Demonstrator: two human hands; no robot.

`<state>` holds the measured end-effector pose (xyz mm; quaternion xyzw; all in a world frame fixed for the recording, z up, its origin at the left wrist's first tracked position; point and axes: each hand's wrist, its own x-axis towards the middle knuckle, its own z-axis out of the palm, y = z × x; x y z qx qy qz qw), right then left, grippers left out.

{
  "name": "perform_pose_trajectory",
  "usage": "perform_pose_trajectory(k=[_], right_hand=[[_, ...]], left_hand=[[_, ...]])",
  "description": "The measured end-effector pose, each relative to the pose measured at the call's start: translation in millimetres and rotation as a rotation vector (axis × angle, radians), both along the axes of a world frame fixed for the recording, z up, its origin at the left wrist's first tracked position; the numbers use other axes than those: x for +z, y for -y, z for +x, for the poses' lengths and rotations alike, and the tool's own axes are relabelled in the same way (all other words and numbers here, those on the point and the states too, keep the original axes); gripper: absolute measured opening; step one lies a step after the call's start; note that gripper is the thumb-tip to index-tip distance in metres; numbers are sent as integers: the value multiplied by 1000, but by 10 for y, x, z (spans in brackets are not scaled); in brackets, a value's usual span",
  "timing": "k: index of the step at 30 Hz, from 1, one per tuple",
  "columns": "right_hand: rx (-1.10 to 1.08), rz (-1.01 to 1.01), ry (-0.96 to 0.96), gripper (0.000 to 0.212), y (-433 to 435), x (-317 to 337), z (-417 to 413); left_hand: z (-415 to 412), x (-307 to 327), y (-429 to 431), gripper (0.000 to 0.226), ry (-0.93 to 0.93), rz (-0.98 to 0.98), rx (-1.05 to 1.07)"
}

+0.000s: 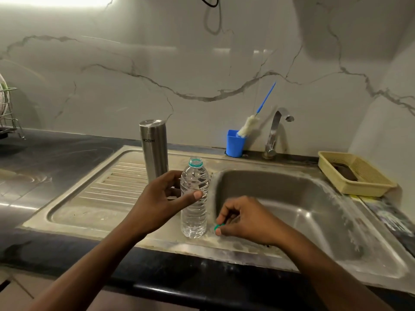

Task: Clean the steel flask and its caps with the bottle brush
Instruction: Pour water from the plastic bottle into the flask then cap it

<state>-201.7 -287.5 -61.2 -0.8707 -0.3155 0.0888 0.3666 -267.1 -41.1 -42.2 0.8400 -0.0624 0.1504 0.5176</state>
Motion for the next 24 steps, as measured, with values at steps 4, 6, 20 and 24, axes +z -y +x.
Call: perform_pose_trajectory(k=[4,6,20,24], right_hand=[[-25,72,-58,22,-64,-220,-7],[-32,85,-79,21,-84,-306,-26],[-86,206,-25,102,-360,-16,-117],[-104,349,-41,100,-629,3,-164]], left_hand=[[-23,-7,-11,49,-16,-24,8],[-27,-8,-37,44,-17,-31,15],[141,324,-630,25,368,387,159],[403,433,-888,60,603,1259,71]])
